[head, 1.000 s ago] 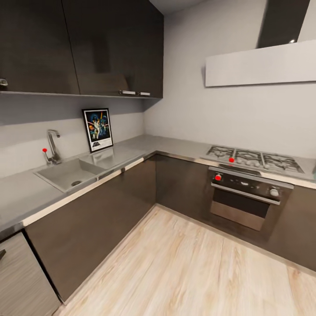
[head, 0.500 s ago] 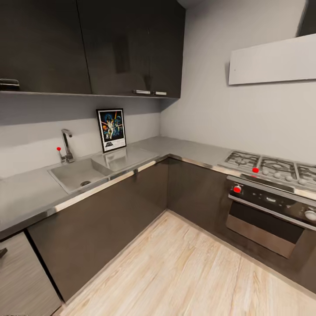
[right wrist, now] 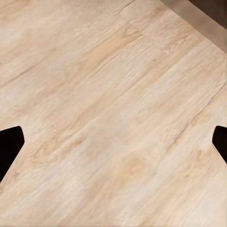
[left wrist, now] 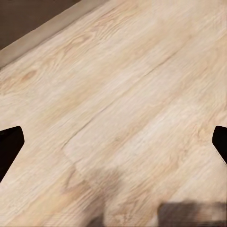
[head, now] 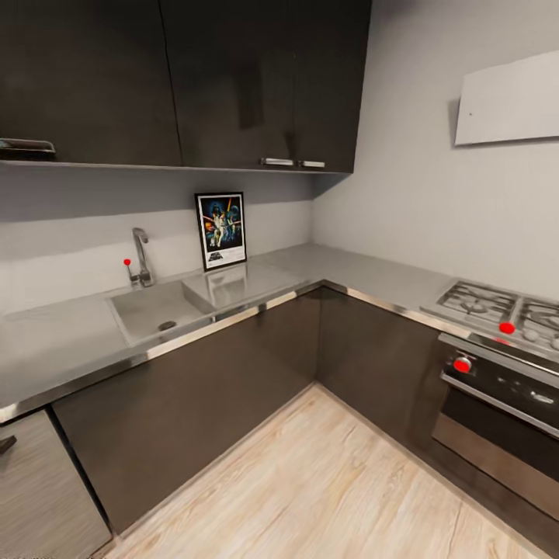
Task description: Pick up the poster from the kitchen countertop and hang it on one of the wall nails in the kitchen.
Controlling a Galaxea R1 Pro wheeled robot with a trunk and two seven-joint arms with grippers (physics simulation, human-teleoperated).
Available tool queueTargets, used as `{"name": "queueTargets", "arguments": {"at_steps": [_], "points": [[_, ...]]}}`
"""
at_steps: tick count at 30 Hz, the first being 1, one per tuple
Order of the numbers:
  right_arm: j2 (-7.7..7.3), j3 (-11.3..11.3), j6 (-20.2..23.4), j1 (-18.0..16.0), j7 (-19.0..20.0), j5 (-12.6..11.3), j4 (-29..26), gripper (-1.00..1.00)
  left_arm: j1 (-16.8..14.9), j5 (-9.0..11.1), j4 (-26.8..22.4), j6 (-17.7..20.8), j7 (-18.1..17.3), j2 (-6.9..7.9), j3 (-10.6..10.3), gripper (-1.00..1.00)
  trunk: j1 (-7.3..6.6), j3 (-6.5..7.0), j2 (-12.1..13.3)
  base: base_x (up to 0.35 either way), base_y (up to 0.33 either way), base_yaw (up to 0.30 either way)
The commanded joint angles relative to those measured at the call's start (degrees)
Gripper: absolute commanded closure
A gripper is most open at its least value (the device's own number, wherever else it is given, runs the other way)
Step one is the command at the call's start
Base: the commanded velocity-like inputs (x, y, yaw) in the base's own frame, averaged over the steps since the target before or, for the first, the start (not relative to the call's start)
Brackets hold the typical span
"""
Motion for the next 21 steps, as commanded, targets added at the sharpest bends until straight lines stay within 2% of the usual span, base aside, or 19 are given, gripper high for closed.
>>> {"name": "queueTargets", "arguments": {"at_steps": [1,9,21], "points": [[0.0,-0.03,-0.17,-0.02,-0.04,0.03,0.04,-1.0,0.01,-0.03,-0.07,-0.07,0.0,-0.01,0.04,-1.0,0.03,-0.05,-0.02,0.253,-0.248,0.29],[0.0,0.0,-0.16,-0.02,-0.04,0.0,0.03,-1.0,0.01,-0.03,-0.05,-0.07,0.0,-0.01,0.03,-1.0,0.03,-0.05,-0.02,0.253,-0.248,0.263],[-0.11,0.24,-0.1,-0.02,0.04,0.19,0.02,-1.0,0.01,-0.03,-0.05,-0.05,0.0,-0.01,0.02,-1.0,0.03,-0.05,-0.02,0.253,-0.248,0.036]]}}
